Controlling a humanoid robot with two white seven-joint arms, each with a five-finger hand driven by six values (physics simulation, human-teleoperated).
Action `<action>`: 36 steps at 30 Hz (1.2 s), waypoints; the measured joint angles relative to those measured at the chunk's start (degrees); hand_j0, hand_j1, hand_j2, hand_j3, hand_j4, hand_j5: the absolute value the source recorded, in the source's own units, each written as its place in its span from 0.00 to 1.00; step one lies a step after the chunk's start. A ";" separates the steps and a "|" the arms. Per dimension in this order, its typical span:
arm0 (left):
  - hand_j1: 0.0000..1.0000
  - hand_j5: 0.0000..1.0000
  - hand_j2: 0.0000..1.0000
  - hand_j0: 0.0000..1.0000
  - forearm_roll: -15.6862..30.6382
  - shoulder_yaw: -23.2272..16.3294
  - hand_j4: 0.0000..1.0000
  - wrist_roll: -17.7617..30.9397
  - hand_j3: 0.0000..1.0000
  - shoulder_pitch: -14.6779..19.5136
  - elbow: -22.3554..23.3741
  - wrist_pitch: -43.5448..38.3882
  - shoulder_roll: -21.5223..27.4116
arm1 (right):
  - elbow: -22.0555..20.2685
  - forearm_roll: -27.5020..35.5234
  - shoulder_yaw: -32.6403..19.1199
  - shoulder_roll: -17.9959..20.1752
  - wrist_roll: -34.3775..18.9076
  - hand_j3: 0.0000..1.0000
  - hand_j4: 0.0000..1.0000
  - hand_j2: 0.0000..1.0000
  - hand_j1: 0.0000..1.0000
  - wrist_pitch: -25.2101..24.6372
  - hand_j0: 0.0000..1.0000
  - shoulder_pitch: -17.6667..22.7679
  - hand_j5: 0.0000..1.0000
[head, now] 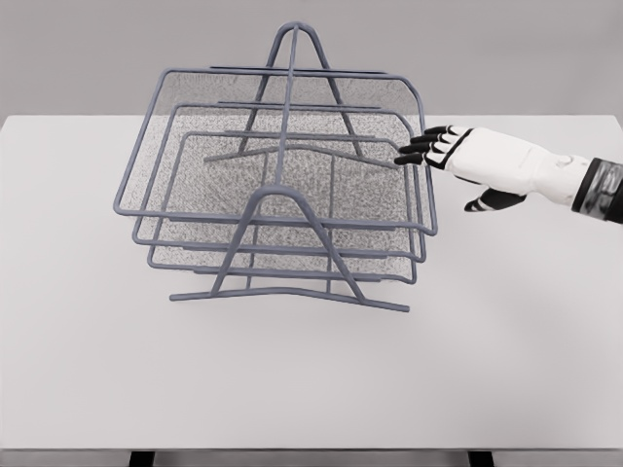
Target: Pull out the upper folder box with right arm
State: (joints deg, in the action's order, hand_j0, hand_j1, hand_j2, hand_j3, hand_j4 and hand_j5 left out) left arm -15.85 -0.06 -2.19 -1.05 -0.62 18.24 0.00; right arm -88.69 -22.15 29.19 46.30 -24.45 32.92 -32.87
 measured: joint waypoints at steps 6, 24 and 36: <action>1.00 1.00 1.00 1.00 0.00 -0.10 1.00 -0.01 1.00 0.00 0.08 0.01 0.00 | -0.15 -1.81 0.51 1.40 0.01 1.00 1.00 1.00 1.00 1.14 1.00 0.09 1.00; 1.00 1.00 1.00 1.00 0.01 -0.12 1.00 -0.02 1.00 0.00 0.11 0.02 0.00 | -0.54 0.31 -2.81 6.60 -0.26 1.00 1.00 1.00 1.00 1.57 1.00 1.32 1.00; 1.00 1.00 1.00 1.00 0.01 -0.12 1.00 -0.01 1.00 0.00 0.10 0.02 0.00 | -0.59 2.03 -5.34 9.50 -0.02 1.00 1.00 1.00 1.00 1.22 1.00 6.15 1.00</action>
State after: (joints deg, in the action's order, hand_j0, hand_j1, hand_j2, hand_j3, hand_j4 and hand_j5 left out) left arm -15.84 -0.18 -2.20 -1.05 -0.52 18.27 0.00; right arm -89.28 -20.12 23.85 55.80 -24.47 34.14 -26.72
